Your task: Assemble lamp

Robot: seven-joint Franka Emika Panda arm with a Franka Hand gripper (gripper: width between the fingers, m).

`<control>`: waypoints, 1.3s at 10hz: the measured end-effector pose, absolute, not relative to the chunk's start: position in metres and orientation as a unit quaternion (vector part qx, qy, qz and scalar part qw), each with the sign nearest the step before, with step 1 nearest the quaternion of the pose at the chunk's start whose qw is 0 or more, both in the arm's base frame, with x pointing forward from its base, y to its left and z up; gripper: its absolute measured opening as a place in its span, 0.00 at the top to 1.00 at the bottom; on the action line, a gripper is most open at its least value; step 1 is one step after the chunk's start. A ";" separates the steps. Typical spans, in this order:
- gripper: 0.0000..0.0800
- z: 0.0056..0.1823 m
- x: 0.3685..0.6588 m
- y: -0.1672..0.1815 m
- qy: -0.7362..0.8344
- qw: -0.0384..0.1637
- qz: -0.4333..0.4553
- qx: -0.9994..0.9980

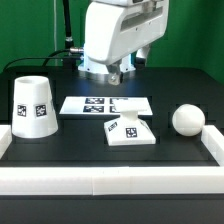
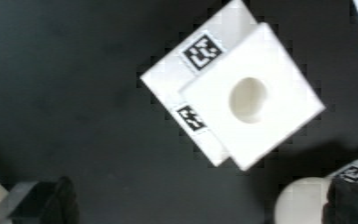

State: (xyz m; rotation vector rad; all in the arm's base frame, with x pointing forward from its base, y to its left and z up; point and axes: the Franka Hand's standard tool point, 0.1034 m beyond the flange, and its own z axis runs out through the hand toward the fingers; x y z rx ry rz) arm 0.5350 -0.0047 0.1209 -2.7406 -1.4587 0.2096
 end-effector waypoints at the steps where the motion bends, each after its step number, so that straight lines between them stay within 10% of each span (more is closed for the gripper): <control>1: 0.12 0.121 0.534 -0.004 -0.469 0.015 0.068 -0.880; 13: 0.12 0.093 0.522 -0.005 -0.087 0.007 0.044 -0.995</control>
Offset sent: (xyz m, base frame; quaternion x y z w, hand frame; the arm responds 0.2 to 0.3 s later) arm 0.0000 0.0000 0.0000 0.0000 0.0000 0.1938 0.9810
